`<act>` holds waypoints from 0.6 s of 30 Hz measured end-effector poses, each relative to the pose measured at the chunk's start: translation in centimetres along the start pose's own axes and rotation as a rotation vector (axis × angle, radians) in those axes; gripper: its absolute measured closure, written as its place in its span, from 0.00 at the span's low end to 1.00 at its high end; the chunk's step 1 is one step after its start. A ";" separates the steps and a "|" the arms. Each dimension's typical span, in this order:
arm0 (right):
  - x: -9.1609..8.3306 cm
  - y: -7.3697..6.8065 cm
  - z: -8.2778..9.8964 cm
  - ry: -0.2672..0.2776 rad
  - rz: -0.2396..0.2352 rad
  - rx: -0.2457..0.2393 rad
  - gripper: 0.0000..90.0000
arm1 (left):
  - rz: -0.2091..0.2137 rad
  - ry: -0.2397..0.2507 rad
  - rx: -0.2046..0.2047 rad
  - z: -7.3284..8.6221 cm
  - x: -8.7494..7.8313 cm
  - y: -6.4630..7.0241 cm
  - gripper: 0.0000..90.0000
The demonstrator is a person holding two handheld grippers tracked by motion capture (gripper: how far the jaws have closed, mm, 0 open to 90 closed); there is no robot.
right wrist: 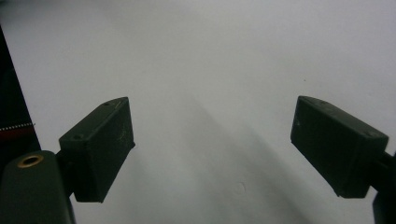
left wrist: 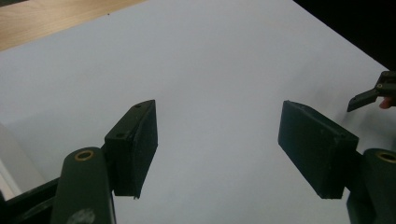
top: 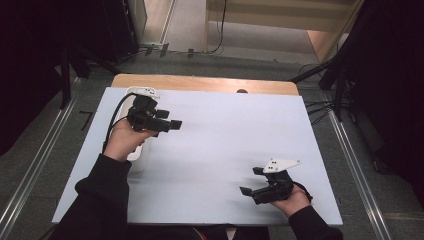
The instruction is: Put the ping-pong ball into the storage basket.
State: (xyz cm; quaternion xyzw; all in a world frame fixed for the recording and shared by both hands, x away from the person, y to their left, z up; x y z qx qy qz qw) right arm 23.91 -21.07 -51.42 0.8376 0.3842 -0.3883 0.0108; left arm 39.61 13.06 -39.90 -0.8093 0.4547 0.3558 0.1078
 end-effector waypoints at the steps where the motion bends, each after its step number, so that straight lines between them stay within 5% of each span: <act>1: 0.0 0.0 0.0 0.000 0.003 0.001 0.13 | -0.005 0.009 0.001 0.0 0.1 0.1 0.32; 15: 0.0 0.1 0.0 0.000 -0.002 0.008 0.13 | 0.024 -0.017 -0.007 0.9 1.0 1.0 0.27; 18: 0.0 0.1 0.0 0.000 -0.004 0.012 0.13 | 0.001 -0.029 0.001 1.1 1.2 1.3 0.26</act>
Point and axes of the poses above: each handheld gripper's, and its own axes: x roughly forward along the jaws, z roughly out of its underside, y roughly to its right, the point moved 3 cm from there along x, roughly forward along the jaws, and after that the axes turned 6 degrees about x, right-handed, at the moved point
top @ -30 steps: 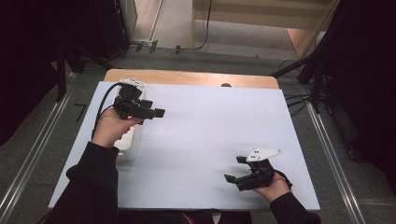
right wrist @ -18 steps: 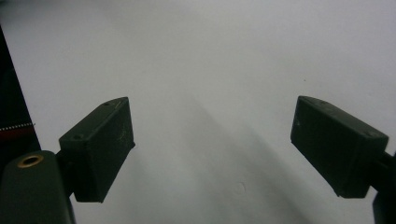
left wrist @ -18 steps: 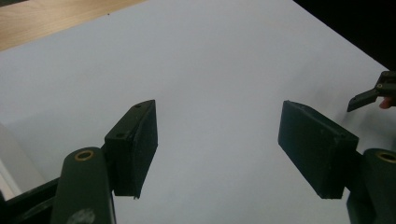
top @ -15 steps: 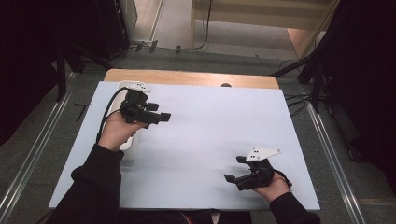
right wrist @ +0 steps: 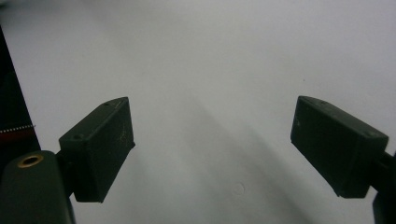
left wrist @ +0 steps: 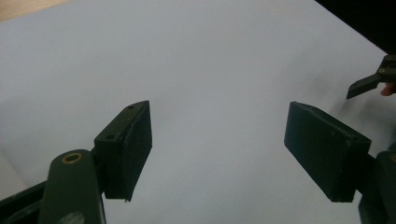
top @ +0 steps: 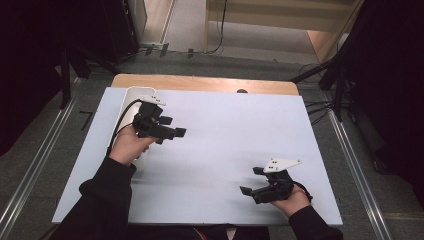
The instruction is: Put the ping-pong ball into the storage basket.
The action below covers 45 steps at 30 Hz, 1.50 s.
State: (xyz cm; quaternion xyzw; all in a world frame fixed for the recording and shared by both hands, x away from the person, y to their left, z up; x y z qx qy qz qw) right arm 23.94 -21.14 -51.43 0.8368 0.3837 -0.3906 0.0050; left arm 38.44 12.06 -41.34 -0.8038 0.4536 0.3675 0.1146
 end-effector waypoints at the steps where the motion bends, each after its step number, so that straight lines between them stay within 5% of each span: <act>1: 0.0 0.0 0.0 0.000 0.000 0.002 0.13 | 0.001 0.007 0.000 0.1 0.0 0.2 0.26; 14: 0.0 0.0 0.0 0.005 0.001 0.006 0.13 | 0.031 0.007 0.021 1.4 0.5 1.7 0.26; 24: 0.0 0.0 0.0 0.005 0.001 0.006 0.13 | 0.015 0.040 0.037 2.7 0.5 2.5 0.26; 45: -0.1 0.0 0.1 -0.001 0.010 0.005 0.13 | 0.043 0.014 0.052 5.1 0.7 3.8 0.22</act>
Point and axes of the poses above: each handheld gripper's, and its own axes: x roughly forward along the jaws, z roughly out of its underside, y roughly to its right, the point moved 3 cm from there along x, roughly forward along the jaws, and after that the axes turned 6 degrees about x, right-handed, at the moved point
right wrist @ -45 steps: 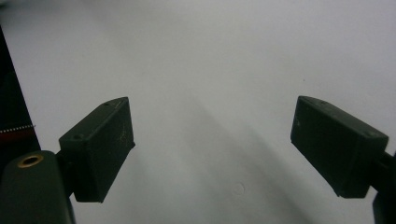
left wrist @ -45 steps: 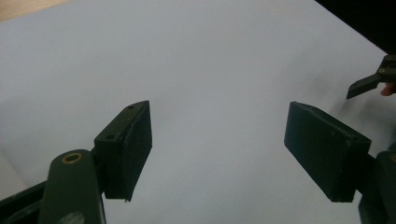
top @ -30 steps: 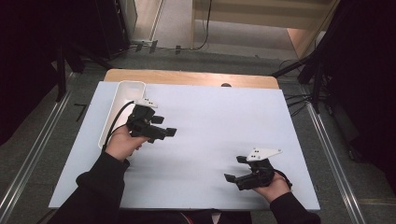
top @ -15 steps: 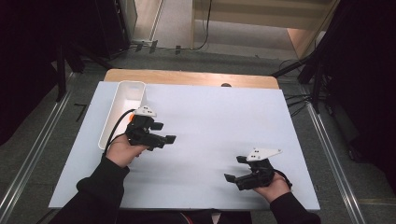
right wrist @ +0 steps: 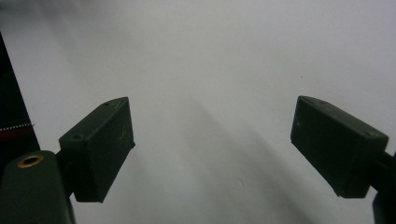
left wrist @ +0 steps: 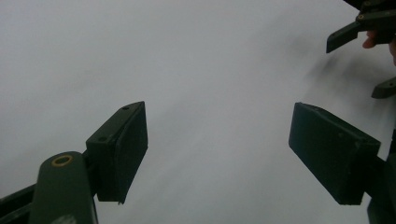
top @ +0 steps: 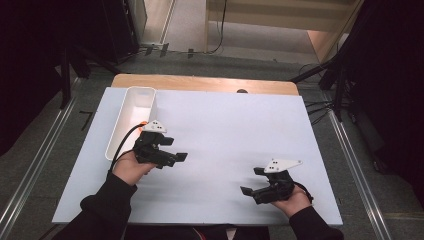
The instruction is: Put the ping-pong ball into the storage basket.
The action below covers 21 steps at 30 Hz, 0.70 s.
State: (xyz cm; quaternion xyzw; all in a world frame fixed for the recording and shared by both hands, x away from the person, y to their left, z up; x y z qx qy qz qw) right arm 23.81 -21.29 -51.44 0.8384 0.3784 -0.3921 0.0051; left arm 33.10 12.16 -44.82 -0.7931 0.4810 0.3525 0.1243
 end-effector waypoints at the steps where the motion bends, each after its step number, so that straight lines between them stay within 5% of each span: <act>1: 0.0 0.0 0.0 0.001 0.000 0.004 0.13 | 0.000 0.002 0.006 0.1 0.0 0.1 0.22; 14: 0.0 0.0 0.0 -0.001 0.002 0.005 0.13 | 0.007 0.007 0.039 1.7 0.3 1.0 0.22; 21: 0.0 0.0 0.0 0.001 -0.001 0.001 0.13 | 0.044 0.006 0.065 2.3 0.1 1.1 0.23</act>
Point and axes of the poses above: each handheld gripper's, and its own axes: x roughly forward along the jaws, z roughly out of its underside, y roughly to its right, the point moved 3 cm from there along x, roughly forward along the jaws, and after that the axes turned 6 degrees about x, right-handed, at the moved point
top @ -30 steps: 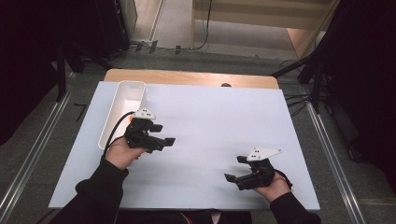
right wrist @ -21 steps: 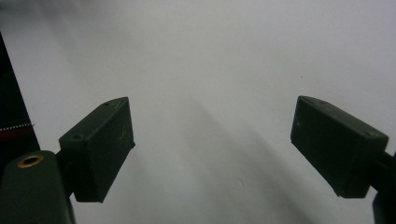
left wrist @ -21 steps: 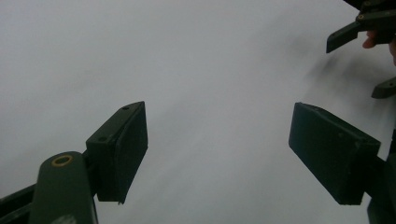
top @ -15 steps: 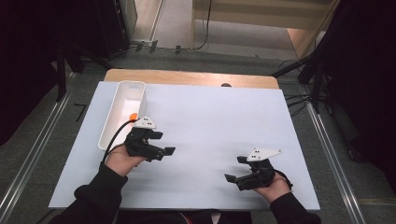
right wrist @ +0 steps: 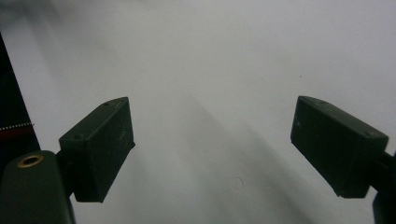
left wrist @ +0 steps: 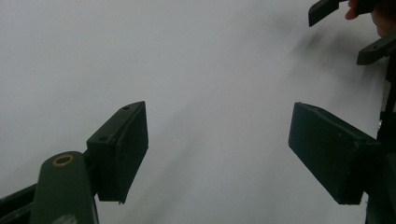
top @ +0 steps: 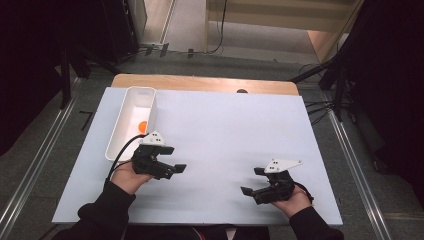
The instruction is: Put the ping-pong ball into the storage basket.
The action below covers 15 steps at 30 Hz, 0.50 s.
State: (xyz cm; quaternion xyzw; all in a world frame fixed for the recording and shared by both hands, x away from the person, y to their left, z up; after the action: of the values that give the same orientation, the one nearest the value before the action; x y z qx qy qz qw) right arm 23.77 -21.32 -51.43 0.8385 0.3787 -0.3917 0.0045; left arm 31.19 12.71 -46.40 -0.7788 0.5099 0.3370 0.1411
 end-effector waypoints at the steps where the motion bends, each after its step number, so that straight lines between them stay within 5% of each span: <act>1: 0.0 0.0 0.0 -0.002 0.000 0.003 0.13 | 0.005 -0.002 0.006 0.1 0.0 0.0 0.23; 15: 0.0 -0.1 0.0 0.003 -0.001 -0.004 0.14 | 0.043 -0.045 0.090 1.3 0.3 0.6 0.23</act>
State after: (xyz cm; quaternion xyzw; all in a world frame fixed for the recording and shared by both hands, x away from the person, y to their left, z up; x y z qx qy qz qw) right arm 23.74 -21.27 -51.37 0.8388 0.3798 -0.3899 0.0054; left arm 30.28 12.97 -47.47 -0.7528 0.5379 0.3341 0.1798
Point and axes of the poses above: each handheld gripper's, and its own axes: x roughly forward along the jaws, z roughly out of its underside, y roughly to its right, the point moved 3 cm from there along x, roughly forward along the jaws, and after that the axes turned 6 degrees about x, right-handed, at the moved point
